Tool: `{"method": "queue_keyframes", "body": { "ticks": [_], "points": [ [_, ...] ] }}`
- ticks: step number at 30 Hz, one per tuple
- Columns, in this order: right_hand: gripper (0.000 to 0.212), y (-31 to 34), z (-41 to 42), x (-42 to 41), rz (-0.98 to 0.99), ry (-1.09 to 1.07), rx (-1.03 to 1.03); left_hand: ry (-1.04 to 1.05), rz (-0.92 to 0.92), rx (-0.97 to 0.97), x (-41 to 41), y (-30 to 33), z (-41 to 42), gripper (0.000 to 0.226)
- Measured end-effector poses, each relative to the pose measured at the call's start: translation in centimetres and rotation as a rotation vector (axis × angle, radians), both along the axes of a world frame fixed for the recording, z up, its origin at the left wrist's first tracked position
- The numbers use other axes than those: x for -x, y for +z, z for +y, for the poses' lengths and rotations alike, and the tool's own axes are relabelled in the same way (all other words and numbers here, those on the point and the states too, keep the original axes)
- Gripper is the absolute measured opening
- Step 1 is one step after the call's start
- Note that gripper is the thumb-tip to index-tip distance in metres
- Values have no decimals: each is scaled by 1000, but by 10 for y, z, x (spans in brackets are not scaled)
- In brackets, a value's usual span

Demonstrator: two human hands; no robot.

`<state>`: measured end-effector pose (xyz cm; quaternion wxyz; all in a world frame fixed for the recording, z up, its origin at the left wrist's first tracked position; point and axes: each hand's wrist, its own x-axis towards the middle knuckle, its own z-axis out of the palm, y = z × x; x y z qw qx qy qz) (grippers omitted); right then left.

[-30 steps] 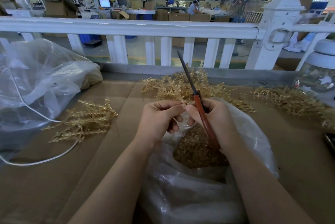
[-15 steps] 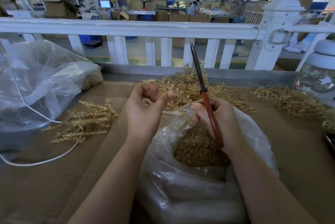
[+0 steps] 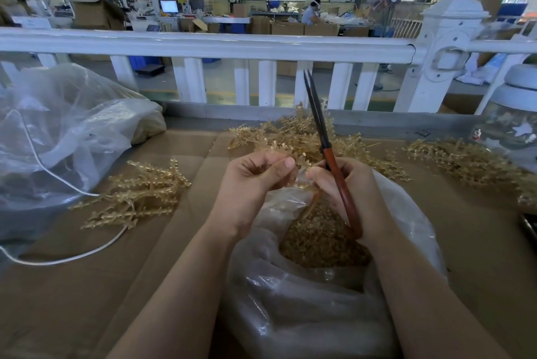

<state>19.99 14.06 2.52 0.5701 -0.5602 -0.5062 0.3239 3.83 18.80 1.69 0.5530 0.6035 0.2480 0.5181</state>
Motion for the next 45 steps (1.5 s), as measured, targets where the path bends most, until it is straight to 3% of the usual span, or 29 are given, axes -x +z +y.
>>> {"method": "queue_keyframes", "body": {
  "ticks": [6, 10, 13, 17, 21, 37, 45],
  "points": [
    [11, -9, 5, 0, -227, -20, 21, 112, 47, -53, 0, 4, -1, 18],
    [49, -14, 4, 0, -363, -55, 7, 175, 74, -88, 5, 6, -2, 16],
    [63, -14, 1, 0, -528, -95, 2, 206, 83, -116, 11, 8, 0, 15],
    [56, -13, -2, -2, -722, -151, -51, 211, 95, -134, 12, 11, 1, 15],
    [49, -15, -1, -4, -759, -143, -67, 216, 101, -146, 13, 11, 0, 16],
    [54, -14, 0, -4, -886, -175, -110, 231, 60, -144, 10, 11, -1, 26],
    [60, -12, -3, -1, -853, -183, -118, 221, 73, -127, 10, 9, 0, 16]
  ]
}}
